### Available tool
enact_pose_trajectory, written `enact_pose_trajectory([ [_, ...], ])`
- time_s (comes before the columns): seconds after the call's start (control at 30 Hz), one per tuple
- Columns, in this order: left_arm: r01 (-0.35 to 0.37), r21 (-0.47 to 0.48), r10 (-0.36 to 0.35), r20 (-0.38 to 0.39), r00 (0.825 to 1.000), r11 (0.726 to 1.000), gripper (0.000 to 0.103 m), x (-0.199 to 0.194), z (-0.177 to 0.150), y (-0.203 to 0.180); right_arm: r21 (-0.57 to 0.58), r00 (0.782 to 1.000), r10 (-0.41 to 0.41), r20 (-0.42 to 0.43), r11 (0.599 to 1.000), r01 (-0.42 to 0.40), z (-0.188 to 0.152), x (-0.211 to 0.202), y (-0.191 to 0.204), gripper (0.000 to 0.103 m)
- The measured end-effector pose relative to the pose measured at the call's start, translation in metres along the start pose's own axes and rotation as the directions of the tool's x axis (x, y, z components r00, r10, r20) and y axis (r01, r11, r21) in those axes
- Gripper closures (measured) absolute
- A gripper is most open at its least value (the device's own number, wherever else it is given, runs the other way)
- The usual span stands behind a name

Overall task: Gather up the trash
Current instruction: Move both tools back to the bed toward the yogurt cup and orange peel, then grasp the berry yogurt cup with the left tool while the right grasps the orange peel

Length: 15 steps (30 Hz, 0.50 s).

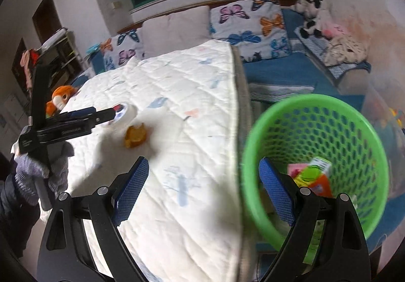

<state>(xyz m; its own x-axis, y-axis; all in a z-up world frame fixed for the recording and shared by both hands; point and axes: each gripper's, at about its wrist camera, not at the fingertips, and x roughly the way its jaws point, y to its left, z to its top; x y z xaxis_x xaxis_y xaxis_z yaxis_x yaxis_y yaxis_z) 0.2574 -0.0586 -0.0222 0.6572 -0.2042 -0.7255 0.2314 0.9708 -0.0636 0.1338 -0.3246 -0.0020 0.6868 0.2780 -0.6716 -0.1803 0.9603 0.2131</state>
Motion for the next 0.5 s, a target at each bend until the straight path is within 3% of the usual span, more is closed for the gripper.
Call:
enact_pose_trajectory([
  [0.27, -0.050, 0.015, 0.051, -0.057, 0.997, 0.999, 0.013, 0.029, -0.005, 0.028, -0.045, 0.998, 0.041, -0.041, 0.998, -0.043, 0.009, 0.031, 0.035, 0.015],
  [0.5, -0.037, 0.003, 0.037, -0.073, 0.997, 0.999, 0.013, 0.046, -0.003, 0.037, -0.077, 0.994, 0.074, -0.080, 0.994, -0.080, 0.015, 0.060, 0.058, 0.015],
])
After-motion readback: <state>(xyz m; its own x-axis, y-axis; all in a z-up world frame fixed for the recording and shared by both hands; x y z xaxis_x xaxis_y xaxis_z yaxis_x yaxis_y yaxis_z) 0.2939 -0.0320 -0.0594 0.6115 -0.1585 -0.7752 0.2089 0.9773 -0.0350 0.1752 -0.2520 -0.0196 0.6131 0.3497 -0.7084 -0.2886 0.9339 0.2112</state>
